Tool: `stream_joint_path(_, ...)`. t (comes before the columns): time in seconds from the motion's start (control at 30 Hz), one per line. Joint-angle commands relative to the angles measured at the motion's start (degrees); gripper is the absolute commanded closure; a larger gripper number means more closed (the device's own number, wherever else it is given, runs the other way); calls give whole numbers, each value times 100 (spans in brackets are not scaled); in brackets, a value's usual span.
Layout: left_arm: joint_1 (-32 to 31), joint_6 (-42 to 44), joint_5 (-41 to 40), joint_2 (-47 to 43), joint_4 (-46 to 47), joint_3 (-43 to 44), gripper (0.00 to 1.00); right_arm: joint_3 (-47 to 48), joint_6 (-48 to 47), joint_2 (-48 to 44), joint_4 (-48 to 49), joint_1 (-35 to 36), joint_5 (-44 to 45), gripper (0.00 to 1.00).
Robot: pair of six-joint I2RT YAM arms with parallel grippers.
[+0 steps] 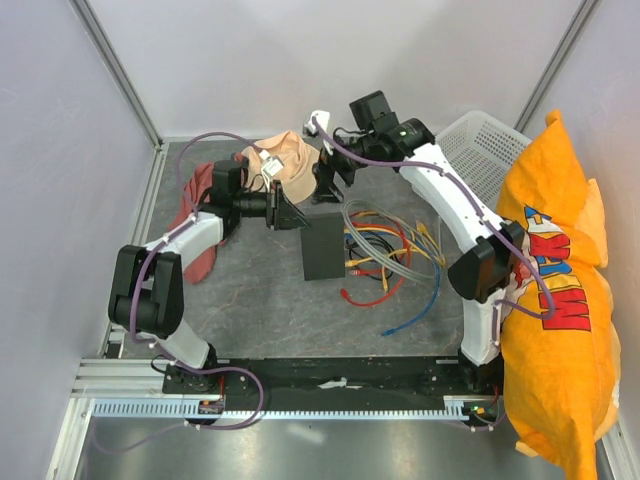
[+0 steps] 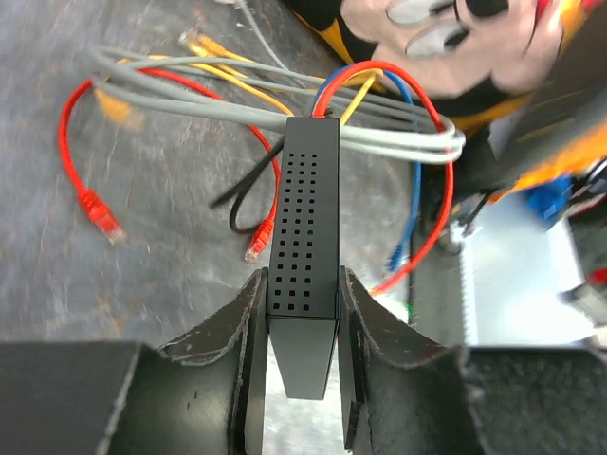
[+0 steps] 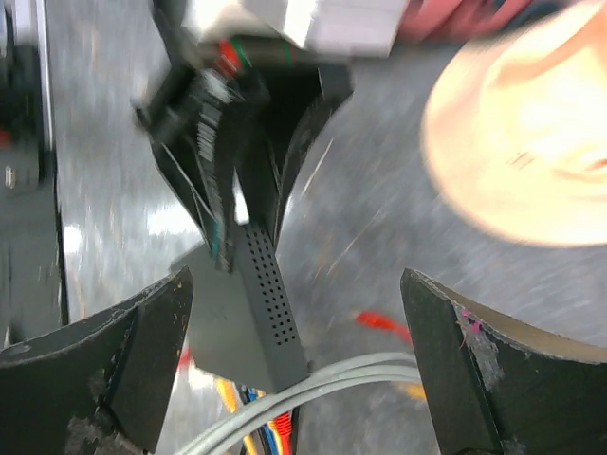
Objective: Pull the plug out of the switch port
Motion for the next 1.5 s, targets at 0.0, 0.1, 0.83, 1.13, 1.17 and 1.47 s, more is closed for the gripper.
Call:
stream_joint_path(0.0, 334, -1902, 398, 144, -338, 407, 98, -477, 889, -896, 1464, -11, -115, 2)
stream_joint_path(0.1, 458, -2685, 564, 478, -338, 469, 98, -1092, 546, -1161, 1571, 33, -19, 2)
stream_joint_path(0.83, 950, -1741, -752, 2245, -2761, 1049, 98, -3389, -658, -1478, 1158, 288, 588, 9)
stream_joint_path(1.13, 1056, -151, -1903, 2228, -3914, 1567, 82, -4873, -1160, -1917, 1578, 394, 1264, 11)
stream_joint_path(1.17, 1064, -61, -2166, 2184, -4002, 1602, 80, -5031, -959, -1944, 1684, 420, 1334, 11)
stream_joint_path(1.47, 1266, 98, -2669, 1666, -4064, 1708, 7, -4901, -220, -1803, 2054, 429, 1395, 10)
